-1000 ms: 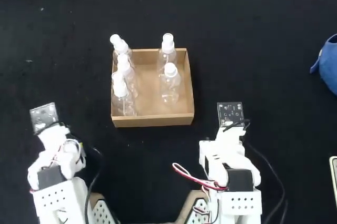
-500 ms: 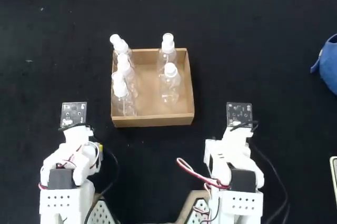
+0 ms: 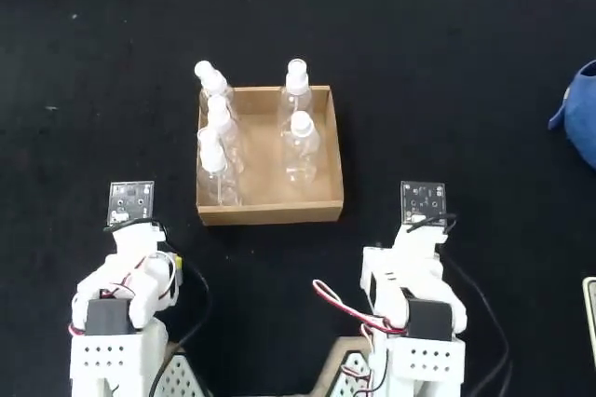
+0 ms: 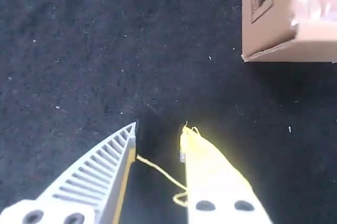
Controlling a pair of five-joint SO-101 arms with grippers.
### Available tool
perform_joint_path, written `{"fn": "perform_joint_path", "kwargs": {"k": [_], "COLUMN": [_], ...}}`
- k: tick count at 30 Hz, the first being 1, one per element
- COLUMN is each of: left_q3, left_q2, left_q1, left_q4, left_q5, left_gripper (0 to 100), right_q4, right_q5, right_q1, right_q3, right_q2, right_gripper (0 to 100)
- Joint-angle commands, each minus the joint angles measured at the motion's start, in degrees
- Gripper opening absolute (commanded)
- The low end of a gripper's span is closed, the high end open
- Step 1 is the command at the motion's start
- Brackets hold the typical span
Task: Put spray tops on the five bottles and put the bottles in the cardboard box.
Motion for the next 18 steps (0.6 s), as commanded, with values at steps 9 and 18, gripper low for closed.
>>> {"fn": "perform_joint_path", "kwargs": {"k": [9, 18], "left_q3": [1.4, 1.4], "left_q2": [0.4, 0.4], "left_q1": [-15.7, -13.8], "left_q4": [-0.6, -0.6], "left_q5": [-0.5, -0.4], "left_gripper": [3, 3], "right_q4": [0.4, 0.2], "right_q5": [0.4, 10.2], "right_q1": [1.6, 1.2], "right_q3": [-0.3, -0.3], "right_q2": [-5.5, -5.5], "right_gripper": [1.1, 1.1]}}
